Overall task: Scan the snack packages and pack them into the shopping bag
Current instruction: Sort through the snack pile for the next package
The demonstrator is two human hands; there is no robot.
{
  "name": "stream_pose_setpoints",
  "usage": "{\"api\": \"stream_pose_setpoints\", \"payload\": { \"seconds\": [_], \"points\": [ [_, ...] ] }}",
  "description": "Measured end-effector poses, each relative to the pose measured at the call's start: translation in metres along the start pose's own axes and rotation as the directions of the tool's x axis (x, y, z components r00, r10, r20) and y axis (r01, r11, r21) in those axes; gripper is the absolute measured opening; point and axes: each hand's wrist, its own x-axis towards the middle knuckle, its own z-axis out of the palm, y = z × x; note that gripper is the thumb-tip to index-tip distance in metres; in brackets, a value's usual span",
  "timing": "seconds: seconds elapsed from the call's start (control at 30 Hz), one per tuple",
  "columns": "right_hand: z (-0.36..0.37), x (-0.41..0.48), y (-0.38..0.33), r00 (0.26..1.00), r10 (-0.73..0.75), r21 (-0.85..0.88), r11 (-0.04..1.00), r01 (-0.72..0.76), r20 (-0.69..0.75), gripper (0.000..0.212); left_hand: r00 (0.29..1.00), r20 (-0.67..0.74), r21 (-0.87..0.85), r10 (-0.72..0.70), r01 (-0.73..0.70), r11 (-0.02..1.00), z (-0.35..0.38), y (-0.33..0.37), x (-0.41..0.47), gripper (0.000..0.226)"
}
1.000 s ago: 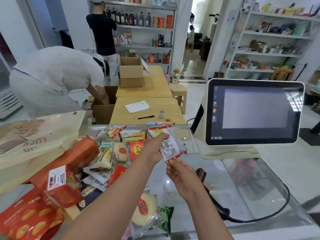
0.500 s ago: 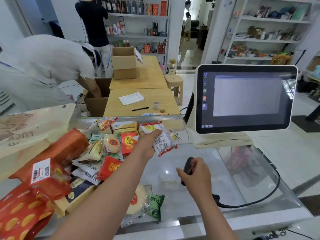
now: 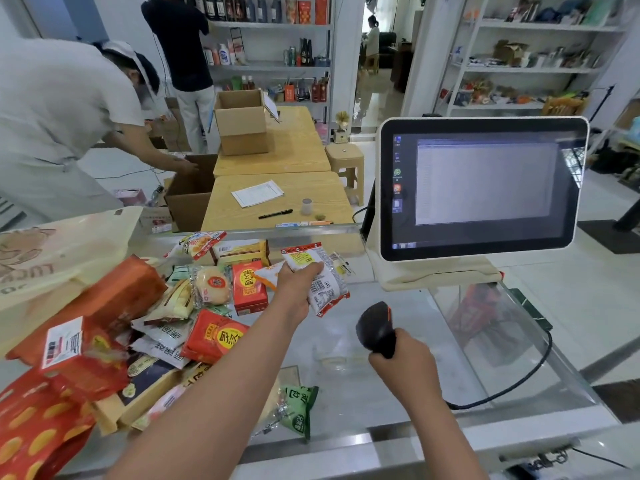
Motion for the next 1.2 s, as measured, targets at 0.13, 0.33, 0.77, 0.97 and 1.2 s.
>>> {"api": "stream_pose_setpoints", "payload": {
  "seconds": [0.13,0.33,0.77,0.97,1.2],
  "points": [
    [-0.033,-0.008,-0.02,0.999,-0.005,0.211,0.977,0.015,-0.045,0.015,1.0,-0.027,0.02,-0.001,0.002,1.0,0.004,-0.005,0.0,0.026],
    [-0.062,-0.016,-0.04,0.999,0.026,0.403,0.915,-0.033,0.022,0.013,0.999,-0.022,0.035,0.039,-0.038,0.999,0.014,-0.01,-0.006,0.024],
    [-0.06,-0.018,-0.042,0.999,0.014,0.388,0.921,-0.025,0.031,0.01,0.997,-0.05,0.041,0.063,-0.061,0.997,0.015,-0.015,-0.004,0.019],
    [-0.058,-0.016,-0.042,0.999,0.011,0.403,0.915,-0.031,0.052,0.009,0.997,-0.045,0.048,0.059,-0.057,0.997,0.011,-0.015,-0.002,0.024],
    [-0.056,-0.017,-0.039,0.998,0.021,0.394,0.918,-0.042,0.057,0.008,0.998,-0.053,0.051,0.046,-0.043,0.998,0.008,-0.014,-0.005,0.028]
  ]
}}
